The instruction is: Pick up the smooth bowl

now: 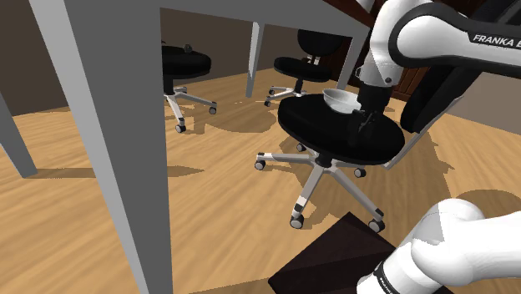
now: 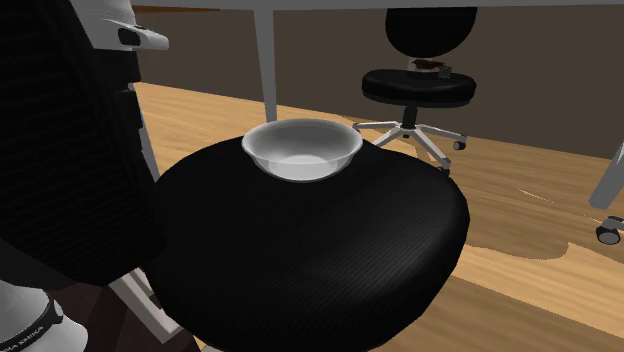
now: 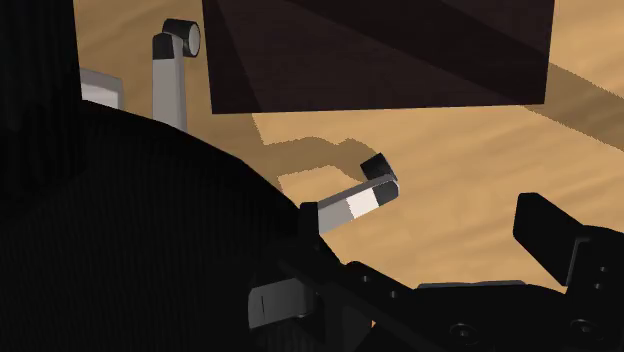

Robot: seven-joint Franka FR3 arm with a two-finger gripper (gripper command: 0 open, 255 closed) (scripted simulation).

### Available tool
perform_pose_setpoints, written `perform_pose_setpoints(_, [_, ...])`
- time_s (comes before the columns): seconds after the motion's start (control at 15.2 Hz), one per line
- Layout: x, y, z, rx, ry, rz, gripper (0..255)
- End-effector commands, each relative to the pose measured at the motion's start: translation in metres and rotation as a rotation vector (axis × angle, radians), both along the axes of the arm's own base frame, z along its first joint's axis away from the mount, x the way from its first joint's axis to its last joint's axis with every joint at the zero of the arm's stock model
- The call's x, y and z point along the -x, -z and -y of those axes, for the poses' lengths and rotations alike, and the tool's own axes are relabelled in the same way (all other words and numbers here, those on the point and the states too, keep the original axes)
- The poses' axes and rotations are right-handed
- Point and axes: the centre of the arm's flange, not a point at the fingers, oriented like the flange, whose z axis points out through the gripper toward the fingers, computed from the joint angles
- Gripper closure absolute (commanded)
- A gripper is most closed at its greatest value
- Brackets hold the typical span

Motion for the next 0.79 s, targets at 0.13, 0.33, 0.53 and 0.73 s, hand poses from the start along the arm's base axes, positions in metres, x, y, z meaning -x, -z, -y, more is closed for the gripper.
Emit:
perform_pose_setpoints(0.13, [-0.017,0.000,0.012,0.046,-0.017,0.006,0])
perform_pose_setpoints(0.33, [-0.042,0.000,0.029,0.115,-0.042,0.016,0])
perform_pose_setpoints(0.53, [-0.068,-0.003,0.046,0.184,-0.068,0.026,0])
perform_pose_setpoints(0.73, [-0.095,-0.006,0.062,0.253,-0.093,0.035,0])
